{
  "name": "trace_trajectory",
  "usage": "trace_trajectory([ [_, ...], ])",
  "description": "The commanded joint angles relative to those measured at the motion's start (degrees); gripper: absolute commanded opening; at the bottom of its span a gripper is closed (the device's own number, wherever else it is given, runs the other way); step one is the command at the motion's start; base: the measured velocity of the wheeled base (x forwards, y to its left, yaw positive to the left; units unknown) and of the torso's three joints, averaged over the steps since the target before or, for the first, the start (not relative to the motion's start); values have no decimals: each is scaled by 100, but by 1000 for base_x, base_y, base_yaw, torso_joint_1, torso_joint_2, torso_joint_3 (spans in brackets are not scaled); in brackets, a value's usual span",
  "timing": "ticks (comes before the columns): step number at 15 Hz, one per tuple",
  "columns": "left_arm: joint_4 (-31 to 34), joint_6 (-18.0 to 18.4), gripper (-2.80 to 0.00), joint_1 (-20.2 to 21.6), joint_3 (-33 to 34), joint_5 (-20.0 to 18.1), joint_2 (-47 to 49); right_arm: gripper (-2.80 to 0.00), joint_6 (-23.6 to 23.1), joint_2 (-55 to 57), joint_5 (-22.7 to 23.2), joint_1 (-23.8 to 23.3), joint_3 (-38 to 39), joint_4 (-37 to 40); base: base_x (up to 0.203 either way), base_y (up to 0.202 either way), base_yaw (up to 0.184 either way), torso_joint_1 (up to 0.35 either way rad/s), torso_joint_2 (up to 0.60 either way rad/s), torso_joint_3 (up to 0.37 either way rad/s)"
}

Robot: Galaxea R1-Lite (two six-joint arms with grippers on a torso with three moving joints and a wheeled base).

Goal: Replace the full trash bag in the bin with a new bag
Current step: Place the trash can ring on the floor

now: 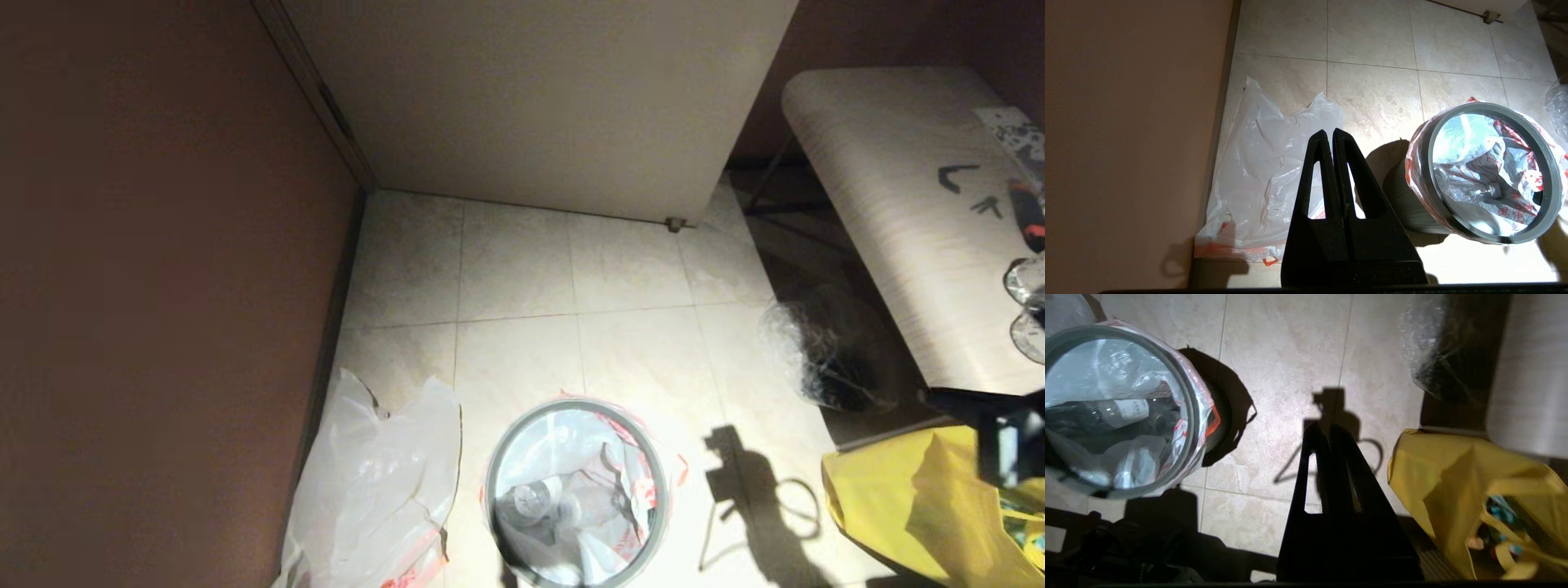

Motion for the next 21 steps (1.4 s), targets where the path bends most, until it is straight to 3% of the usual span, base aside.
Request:
trace_trajectory([
  [1,-2,-6,-280,1,0,4,5,-280,14,2048,-233,338,-190,-844,0,0,0,0,0,0],
  [5,-2,-6,-280,1,0,4,5,-280,39,3982,-798,1247,-1158,-2105,0,0,0,0,0,0],
  [9,-2,-6,-280,1,0,4,5,-280,273,4641,-911,2233,-1519,-2188,0,0,0,0,0,0],
  [10,-2,-6,-280,1,0,4,5,-98,322,4902,-942,2402,-1629,-2175,0,0,0,0,0,0],
  [11,-2,-6,-280,1,0,4,5,0,343,5122,-1064,2543,-1821,-2111,0,0,0,0,0,0],
  [20,-2,-6,-280,1,0,4,5,0,29,6067,-1278,2457,-2993,-1817,0,0,0,0,0,0],
  [21,-2,-6,-280,1,0,4,5,-280,20,6100,-1299,2441,-3002,-1820,0,0,0,0,0,0],
])
